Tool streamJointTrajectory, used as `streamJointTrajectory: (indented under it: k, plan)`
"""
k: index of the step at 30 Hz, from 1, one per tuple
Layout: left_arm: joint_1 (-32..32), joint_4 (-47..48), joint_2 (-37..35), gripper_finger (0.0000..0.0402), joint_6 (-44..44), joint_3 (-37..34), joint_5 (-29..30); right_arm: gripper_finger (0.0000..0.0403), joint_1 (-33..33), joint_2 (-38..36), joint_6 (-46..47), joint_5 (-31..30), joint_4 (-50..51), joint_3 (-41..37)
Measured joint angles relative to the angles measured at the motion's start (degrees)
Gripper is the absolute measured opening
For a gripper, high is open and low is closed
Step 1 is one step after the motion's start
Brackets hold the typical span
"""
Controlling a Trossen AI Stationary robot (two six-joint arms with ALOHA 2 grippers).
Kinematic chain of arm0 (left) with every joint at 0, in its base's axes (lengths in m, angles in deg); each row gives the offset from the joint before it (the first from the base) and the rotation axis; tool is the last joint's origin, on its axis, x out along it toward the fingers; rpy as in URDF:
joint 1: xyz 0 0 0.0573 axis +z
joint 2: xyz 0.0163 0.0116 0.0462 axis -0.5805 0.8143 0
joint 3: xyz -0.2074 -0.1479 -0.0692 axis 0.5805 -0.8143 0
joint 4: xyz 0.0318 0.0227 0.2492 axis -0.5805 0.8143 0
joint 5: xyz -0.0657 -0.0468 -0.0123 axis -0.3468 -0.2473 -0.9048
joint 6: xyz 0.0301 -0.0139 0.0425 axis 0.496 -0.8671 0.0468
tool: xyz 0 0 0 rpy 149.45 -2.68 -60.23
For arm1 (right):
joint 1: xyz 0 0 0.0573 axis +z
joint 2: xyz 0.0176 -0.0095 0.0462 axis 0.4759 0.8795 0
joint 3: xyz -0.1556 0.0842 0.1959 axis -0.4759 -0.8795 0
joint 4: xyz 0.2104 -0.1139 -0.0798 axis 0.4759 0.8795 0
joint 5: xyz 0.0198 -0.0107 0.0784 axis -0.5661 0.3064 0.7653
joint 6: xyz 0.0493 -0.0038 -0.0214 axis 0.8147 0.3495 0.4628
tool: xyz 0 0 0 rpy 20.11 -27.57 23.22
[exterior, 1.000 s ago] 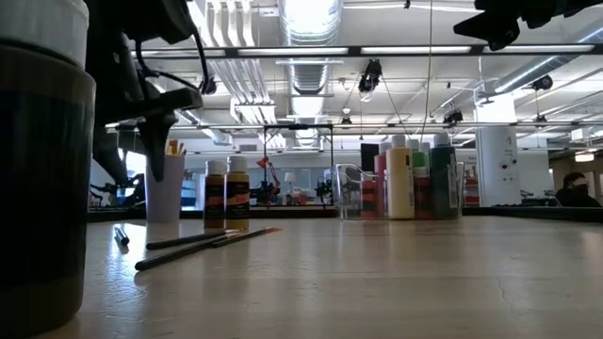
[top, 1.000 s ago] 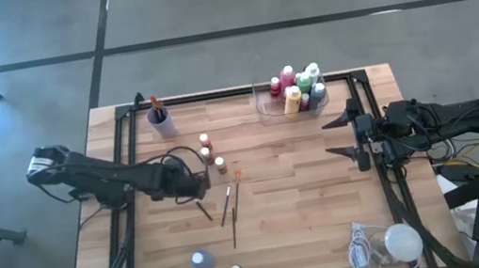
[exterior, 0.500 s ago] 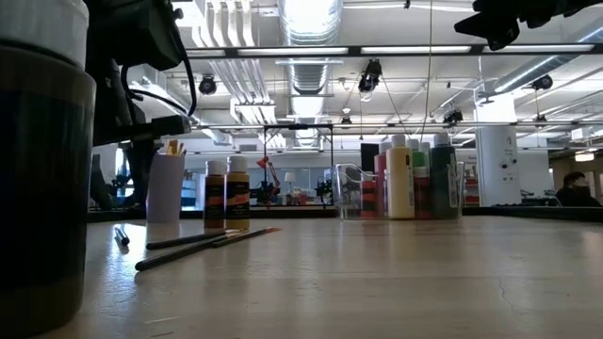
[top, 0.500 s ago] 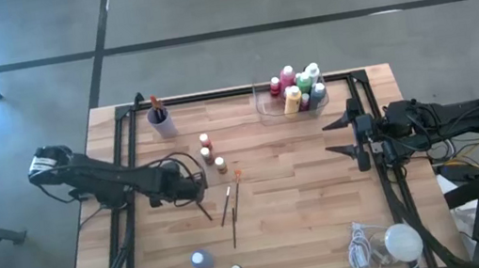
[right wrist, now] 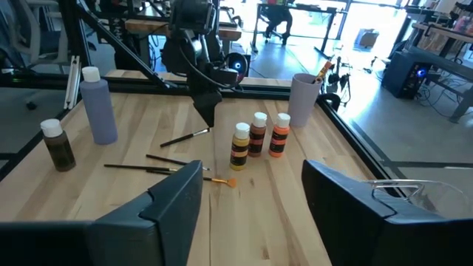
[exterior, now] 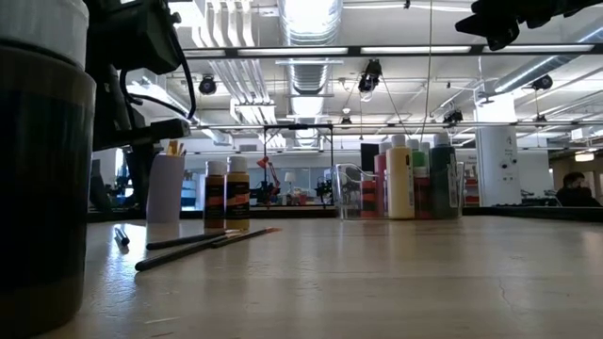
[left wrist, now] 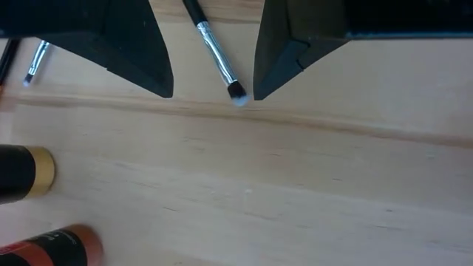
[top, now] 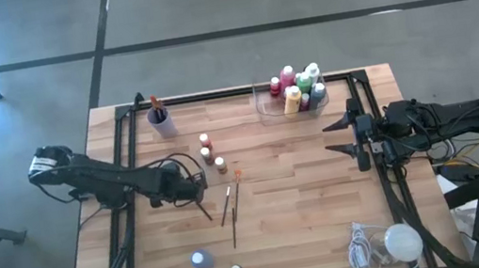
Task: Pick & Place Paint Supplies
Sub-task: Put the silver paint brush into the violet cup
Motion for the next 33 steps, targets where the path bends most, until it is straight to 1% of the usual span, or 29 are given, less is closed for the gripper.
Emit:
streamJointTrajectory:
  k: [8,10,16,20,24,33]
  plan:
    - [0.0,-0.1,0.0,0.0193,0.0,-0.7,-0.3,0.022,0.0,0.0,0.0,0.0,0.0,0.0]
    - [0.0,-0.8,0.0,0.0193,-0.4,-1.8,-0.6,0.0225,0.0,0.0,0.0,0.0,0.0,0.0]
    - [0.0,-9.3,-0.1,0.0193,-0.7,-6.2,-0.6,0.0245,0.0,-0.1,0.0,0.0,0.0,0.0]
    - [0.0,-10.1,-0.2,0.019,-0.9,-7.3,-0.8,0.026,0.0,-0.1,0.0,0.0,0.0,0.0]
    - [0.0,-10.0,-0.1,0.0177,-1.2,-7.2,-1.1,0.0273,0.0,-0.1,0.0,0.0,0.0,0.0]
    - [0.0,-9.1,-0.1,0.0128,0.6,-7.3,-1.6,0.0302,0.0,0.0,0.0,0.0,0.0,0.0]
